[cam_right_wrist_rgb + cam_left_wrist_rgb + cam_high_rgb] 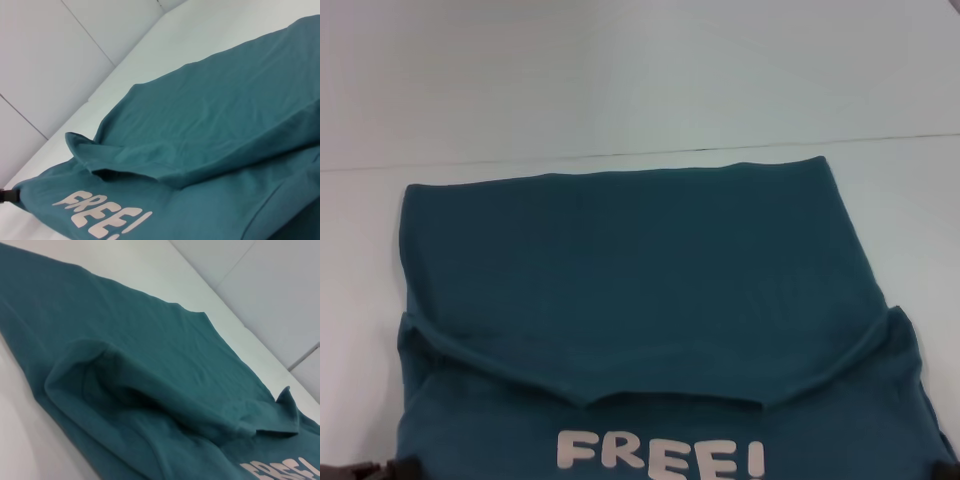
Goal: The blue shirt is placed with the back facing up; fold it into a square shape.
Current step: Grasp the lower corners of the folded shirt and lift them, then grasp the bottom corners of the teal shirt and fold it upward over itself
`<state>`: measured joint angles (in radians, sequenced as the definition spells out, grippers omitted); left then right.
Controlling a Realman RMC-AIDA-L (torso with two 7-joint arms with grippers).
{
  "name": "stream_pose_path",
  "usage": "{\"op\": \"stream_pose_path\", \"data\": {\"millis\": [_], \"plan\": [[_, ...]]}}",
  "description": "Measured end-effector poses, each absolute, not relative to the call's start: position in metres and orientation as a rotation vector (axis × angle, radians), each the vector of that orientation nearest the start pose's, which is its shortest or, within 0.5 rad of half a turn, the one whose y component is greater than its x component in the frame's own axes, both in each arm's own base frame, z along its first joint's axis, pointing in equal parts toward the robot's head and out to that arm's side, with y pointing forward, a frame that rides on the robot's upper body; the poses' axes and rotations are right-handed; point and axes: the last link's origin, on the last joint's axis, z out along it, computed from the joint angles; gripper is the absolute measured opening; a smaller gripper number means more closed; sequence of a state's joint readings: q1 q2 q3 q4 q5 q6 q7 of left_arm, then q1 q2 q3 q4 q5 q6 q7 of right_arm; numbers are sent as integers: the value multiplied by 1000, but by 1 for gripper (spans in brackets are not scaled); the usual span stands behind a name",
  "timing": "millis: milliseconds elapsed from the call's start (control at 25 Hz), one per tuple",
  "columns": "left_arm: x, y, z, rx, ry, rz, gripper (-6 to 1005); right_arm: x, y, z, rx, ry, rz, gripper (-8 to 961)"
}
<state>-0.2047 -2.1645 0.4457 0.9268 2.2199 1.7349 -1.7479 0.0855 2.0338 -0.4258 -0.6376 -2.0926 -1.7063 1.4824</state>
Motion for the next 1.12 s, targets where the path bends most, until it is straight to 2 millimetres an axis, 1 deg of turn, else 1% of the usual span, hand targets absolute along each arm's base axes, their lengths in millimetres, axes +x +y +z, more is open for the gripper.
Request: {"op": "stream_pose_path", "data": {"millis": [200, 440, 640, 920, 1040, 1120], "plan": [[-346, 212, 30, -2407, -1408, -654, 7, 393, 161, 37, -2299, 1338, 712, 25], [-348, 201, 34, -2409, -1416, -671, 7, 394, 148, 41, -2286, 1330, 740, 25], [-350, 196, 36, -2399, -1422, -680, 8, 395, 143, 41, -2287, 1331, 744, 25], [-352, 190, 37, -2400, -1426, -684, 8, 394, 144, 43, -2285, 1324, 755, 25], [-351, 193, 38, -2399, -1417, -693, 8, 393, 147, 45, -2276, 1312, 766, 25], [-349, 198, 42, -2392, -1402, -710, 8, 392, 152, 48, -2256, 1295, 785, 25]]}}
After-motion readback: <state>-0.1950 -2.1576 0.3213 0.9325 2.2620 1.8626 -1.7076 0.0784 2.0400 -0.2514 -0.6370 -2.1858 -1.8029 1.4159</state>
